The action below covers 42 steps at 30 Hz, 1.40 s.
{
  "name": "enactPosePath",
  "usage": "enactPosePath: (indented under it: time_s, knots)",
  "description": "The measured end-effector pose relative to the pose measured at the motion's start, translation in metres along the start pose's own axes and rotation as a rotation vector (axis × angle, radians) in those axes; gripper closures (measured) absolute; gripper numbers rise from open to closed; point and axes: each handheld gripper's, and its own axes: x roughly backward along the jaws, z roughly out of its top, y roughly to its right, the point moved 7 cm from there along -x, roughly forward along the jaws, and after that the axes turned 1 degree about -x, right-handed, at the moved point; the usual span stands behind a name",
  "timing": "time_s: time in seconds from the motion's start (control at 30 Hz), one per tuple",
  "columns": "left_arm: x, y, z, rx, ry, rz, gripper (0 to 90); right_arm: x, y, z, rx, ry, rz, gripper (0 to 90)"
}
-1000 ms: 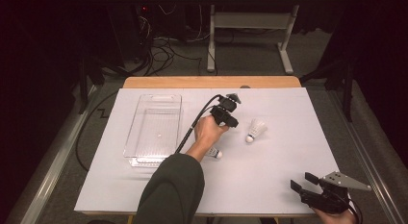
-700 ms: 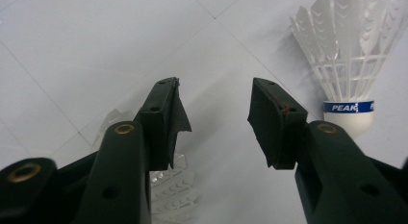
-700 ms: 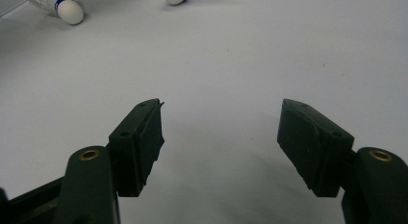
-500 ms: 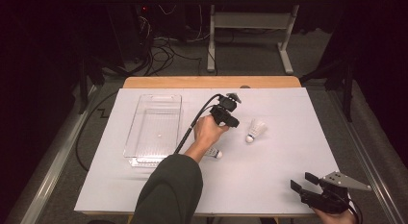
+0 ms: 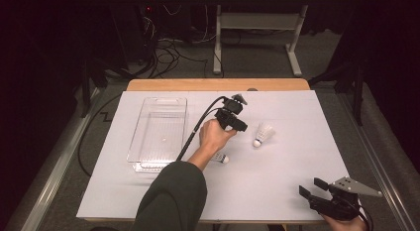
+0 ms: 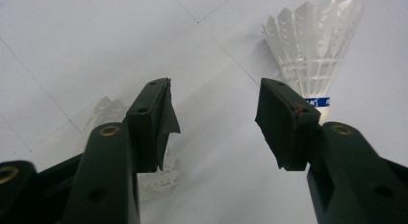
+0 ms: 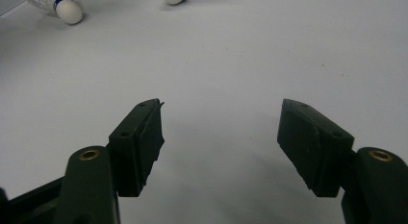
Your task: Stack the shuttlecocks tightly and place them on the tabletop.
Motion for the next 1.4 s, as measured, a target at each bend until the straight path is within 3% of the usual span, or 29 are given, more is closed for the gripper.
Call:
enactPosePath:
  time_s: [0.5,1.4]
  knots:
    - [0.019,0.002,-0.003,-0.026,0.035,-0.002,44.5,0.000,0.000,0.000,0.000,-0.005,-0.006,33.2]
    - [0.056,-0.007,-0.028,-0.009,0.103,0.004,42.5,-0.001,0.001,0.000,-0.002,-0.008,-0.012,33.1]
